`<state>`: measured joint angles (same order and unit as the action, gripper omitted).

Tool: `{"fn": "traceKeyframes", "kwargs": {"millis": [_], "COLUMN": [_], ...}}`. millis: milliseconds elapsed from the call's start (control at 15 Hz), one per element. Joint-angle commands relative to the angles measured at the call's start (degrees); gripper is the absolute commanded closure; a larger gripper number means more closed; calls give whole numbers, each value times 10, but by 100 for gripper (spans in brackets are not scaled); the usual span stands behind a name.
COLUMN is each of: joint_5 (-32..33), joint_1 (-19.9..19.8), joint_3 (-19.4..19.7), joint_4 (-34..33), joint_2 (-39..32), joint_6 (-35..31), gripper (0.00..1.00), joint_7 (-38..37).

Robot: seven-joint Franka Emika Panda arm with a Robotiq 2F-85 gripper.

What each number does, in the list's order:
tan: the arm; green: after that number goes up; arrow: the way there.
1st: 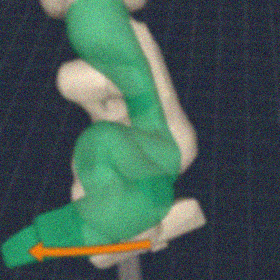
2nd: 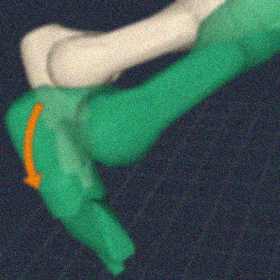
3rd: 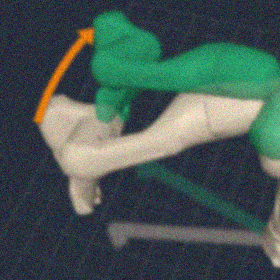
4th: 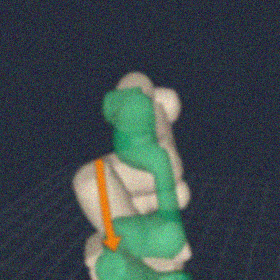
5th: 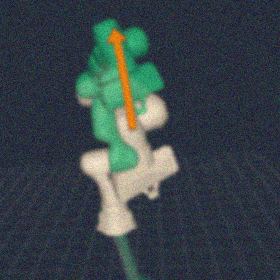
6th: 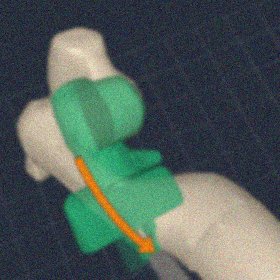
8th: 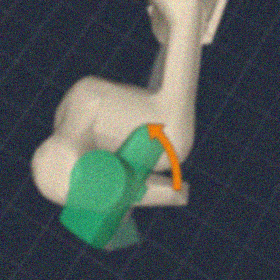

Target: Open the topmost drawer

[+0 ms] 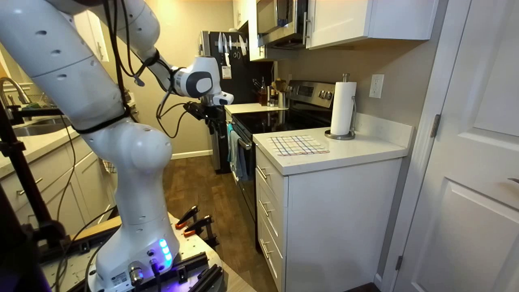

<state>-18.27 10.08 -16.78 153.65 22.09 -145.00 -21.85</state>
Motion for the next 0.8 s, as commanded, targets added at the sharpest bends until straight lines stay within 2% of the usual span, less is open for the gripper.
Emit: {"fn": "traceKeyframes", "kwargs": {"millis": [0,200,267,400,533,667,733], "joint_5": [31,89,122,226,323,416,443], "joint_1": [-15,-39,-50,-99,-157,-182,-190], "joint_3": [-25,-45,-49,-71,-88,-86,-87], "joint_4": [-24,-33,-34,-32,-26,-44,-51], "joint_2": [-89,-146,-161,-180,-166,-180,-187], "joint_6": [-97,-191,-217,-262,-265,-246,-236], "gripper": [0,0,0,0,0,0,0], "joint_7": [-74,-169,-207,-300,-379,-460,-485]}}
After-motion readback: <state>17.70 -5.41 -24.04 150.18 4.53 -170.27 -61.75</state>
